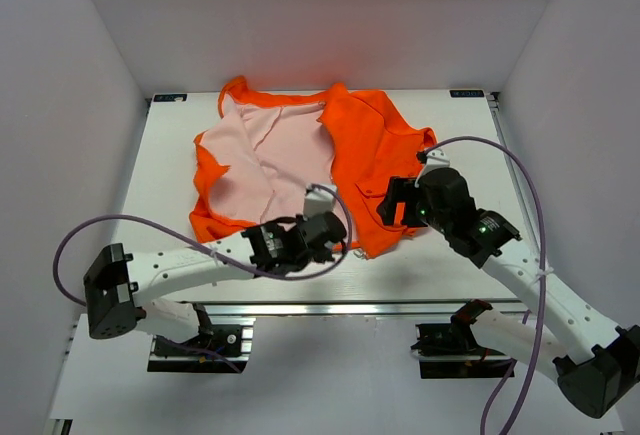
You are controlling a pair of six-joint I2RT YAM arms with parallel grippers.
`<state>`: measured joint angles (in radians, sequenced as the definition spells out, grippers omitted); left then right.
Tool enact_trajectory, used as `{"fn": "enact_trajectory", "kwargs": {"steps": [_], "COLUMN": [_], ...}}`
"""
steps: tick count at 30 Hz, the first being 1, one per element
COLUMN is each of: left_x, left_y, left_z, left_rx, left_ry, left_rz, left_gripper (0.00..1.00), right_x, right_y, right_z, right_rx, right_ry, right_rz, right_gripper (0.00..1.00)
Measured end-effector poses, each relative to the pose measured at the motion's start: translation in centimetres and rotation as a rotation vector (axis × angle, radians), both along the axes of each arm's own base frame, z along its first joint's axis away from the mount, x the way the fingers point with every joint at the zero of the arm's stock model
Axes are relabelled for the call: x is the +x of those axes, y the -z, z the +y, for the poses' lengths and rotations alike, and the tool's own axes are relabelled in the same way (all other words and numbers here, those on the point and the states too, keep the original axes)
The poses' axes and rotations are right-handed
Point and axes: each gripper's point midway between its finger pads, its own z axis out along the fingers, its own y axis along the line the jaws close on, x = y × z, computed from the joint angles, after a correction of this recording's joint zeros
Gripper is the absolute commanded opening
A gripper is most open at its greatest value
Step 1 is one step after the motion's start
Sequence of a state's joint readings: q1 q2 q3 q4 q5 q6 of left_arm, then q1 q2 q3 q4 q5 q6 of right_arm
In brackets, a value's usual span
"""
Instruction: Zip up the jacket
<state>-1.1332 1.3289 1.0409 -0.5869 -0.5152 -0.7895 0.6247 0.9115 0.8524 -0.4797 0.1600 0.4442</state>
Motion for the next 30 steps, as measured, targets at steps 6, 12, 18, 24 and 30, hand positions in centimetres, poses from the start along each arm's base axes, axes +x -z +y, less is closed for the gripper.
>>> {"fn": "enact_trajectory", "kwargs": {"steps": [6, 12, 18, 24, 30], "left_x": [-5.8, 0.7, 9.7, 12.8, 14.0], "left_y": [3.4, 3.4, -1.9, 0.7, 12.6], "left_z": [-0.8, 7.0, 24.0, 36.0, 38.2], "left_rx": [0.127, 0.173, -0.025, -0.150, -0.130], "left_ry": [0.100, -0.279, -0.878, -1.119, -1.132], "left_rz": [0.106, 0.136, -0.016, 0.091, 0.453], "left_gripper": [0.10, 0.98, 0.98, 0.98, 0.98], "right_x": [0.1, 0.0, 0.2, 0.9, 2.1], "right_y": [1.2, 2.5, 4.2, 6.4, 6.8], "right_z": [-0.6, -0.4, 0.4, 1.4, 1.9], "right_rx": [-0.030, -0.053, -0.077, -0.096, -0.068], "right_ry": [0.025, 0.007, -0.034, -0.079, -0.102], "right_rz": [0.035, 0.071, 0.124, 0.198, 0.237], "right_gripper": [0.89, 0.89, 0.89, 0.89, 0.89]}}
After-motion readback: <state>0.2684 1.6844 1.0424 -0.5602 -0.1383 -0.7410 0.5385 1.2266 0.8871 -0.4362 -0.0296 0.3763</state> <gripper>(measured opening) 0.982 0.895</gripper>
